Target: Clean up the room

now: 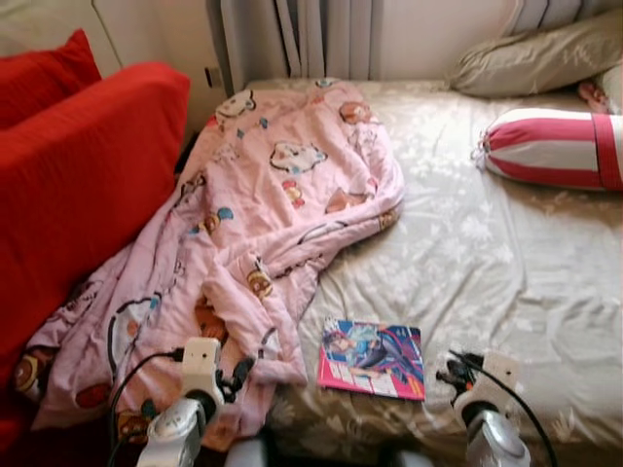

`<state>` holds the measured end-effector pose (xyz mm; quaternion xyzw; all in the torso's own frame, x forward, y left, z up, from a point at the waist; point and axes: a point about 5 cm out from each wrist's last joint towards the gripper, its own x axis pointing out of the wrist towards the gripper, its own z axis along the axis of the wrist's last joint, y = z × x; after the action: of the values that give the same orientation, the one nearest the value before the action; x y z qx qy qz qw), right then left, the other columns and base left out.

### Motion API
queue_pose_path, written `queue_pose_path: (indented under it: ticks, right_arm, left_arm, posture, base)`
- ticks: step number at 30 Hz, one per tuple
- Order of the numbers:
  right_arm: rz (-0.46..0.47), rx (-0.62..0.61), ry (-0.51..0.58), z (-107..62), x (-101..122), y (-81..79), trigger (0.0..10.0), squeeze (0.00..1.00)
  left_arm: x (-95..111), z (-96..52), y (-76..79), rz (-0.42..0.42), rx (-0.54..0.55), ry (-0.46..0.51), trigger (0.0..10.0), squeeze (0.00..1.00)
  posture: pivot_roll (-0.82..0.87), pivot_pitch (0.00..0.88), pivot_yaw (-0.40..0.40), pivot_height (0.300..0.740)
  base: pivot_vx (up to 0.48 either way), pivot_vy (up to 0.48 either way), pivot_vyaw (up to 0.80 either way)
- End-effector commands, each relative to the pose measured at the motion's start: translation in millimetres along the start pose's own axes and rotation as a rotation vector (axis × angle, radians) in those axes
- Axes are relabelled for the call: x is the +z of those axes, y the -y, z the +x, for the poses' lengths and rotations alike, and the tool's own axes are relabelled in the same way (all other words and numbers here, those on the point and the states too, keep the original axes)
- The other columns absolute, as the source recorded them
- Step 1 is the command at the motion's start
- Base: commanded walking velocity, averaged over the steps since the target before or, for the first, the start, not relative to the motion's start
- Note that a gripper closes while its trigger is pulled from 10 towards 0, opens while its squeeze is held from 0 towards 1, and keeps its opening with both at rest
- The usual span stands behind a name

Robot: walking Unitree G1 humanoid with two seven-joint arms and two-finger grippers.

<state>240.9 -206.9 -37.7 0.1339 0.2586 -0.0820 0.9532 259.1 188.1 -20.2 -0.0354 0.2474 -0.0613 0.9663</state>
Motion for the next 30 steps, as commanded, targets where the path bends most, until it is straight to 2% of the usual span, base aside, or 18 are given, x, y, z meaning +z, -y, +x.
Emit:
queue_pose_path:
  ticks: [1, 3, 8, 12, 16, 22, 25, 30]
  right_arm:
    - [-0.019, -0.008, -0.107, -8.2, -22.5, 6.0, 10.0, 0.0]
    - [-0.034, -0.013, -0.157, -13.9, -34.4, 10.0, 10.0, 0.0]
    - [0.02, -0.038, -0.196, -21.9, -48.6, 15.0, 10.0, 0.0]
    - [0.014, -0.073, -0.227, -25.7, -55.1, 19.0, 10.0, 0.0]
    - [0.039, -0.101, -0.229, -28.0, -58.3, 21.3, 10.0, 0.0]
    - [0.021, -0.086, -0.284, -32.7, -68.2, 20.4, 10.0, 0.0]
    - [0.052, -0.081, -0.301, -34.9, -72.7, 19.1, 10.0, 0.0]
    - [0.018, -0.069, -0.335, -38.7, -79.3, 18.8, 10.0, 0.0]
  left_arm:
    - [-14.2, -3.1, -1.4, 0.011, 0.019, -0.066, 10.0, 0.0]
    - [-24.9, -5.4, 0.9, 0.032, 0.021, -0.116, 10.0, 0.0]
    - [-40.0, -9.6, 2.8, 0.032, 0.032, -0.194, 10.0, 0.0]
    - [-45.9, -11.9, 3.3, 0.06, 0.023, -0.226, 10.0, 0.0]
    - [-58.4, -19.3, -3.4, 0.04, 0.075, -0.281, 10.0, 0.0]
    - [-65.1, -22.8, -2.4, 0.043, 0.073, -0.301, 10.0, 0.0]
    - [-67.4, -24.6, -3.7, 0.015, 0.102, -0.298, 10.0, 0.0]
    - [-70.7, -26.4, -3.3, 0.021, 0.096, -0.311, 10.0, 0.0]
  posture:
    - [0.05, 0.0, 0.012, 0.671]
    - [0.05, 0.0, 0.014, 0.681]
    - [0.04, 0.0, 0.016, 0.706]
    - [0.04, 0.0, 0.016, 0.726]
    - [0.03, 0.0, 0.014, 0.74]
    - [0.03, 0.0, 0.01, 0.74]
    - [0.03, 0.0, 0.006, 0.74]
    - [0.03, 0.0, 0.004, 0.74]
  base:
    - [0.0, 0.0, 0.0]
    - [0.0, 0.0, 0.0]
    - [0.0, 0.0, 0.0]
    - [0.0, 0.0, 0.0]
    - [0.0, 0.0, 0.0]
    - [0.0, 0.0, 0.0]
    - [0.0, 0.0, 0.0]
    - [0.0, 0.0, 0.0]
